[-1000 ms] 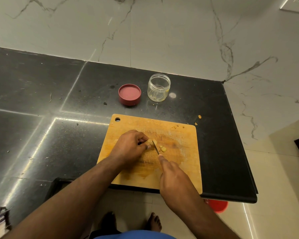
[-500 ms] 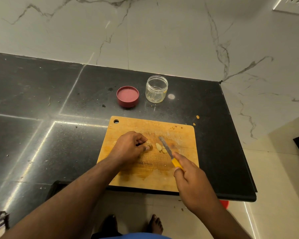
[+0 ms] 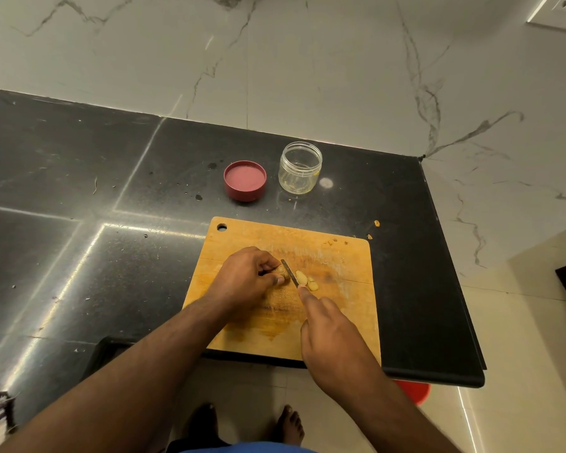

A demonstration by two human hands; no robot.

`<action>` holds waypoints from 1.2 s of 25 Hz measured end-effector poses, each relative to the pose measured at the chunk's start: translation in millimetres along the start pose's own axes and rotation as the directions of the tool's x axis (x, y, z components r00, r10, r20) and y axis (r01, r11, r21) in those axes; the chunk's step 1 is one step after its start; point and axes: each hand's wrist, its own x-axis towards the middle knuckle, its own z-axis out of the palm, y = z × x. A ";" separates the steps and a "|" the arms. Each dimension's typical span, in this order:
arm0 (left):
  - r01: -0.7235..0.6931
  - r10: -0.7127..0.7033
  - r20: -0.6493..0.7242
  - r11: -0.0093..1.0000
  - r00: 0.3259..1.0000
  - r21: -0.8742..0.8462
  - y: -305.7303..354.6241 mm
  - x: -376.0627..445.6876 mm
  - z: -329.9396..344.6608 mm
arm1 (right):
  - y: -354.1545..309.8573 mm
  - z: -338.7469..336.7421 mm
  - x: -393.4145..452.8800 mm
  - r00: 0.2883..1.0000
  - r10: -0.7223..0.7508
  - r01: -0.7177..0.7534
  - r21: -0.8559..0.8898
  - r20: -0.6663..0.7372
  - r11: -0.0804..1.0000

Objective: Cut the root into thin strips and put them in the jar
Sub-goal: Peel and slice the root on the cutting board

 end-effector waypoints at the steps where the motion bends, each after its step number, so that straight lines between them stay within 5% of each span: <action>1: -0.001 0.001 0.000 1.000 1.000 0.001 -0.1 -0.1 -0.1 | -0.6 1.1 0.2 1.000 0.001 -0.001 -0.006 0.004 1.000; 30: -0.026 0.027 -0.019 0.998 0.999 0.064 -0.1 0.8 1.9 | 7.3 6.0 9.1 0.999 -0.016 0.016 -0.013 0.032 1.000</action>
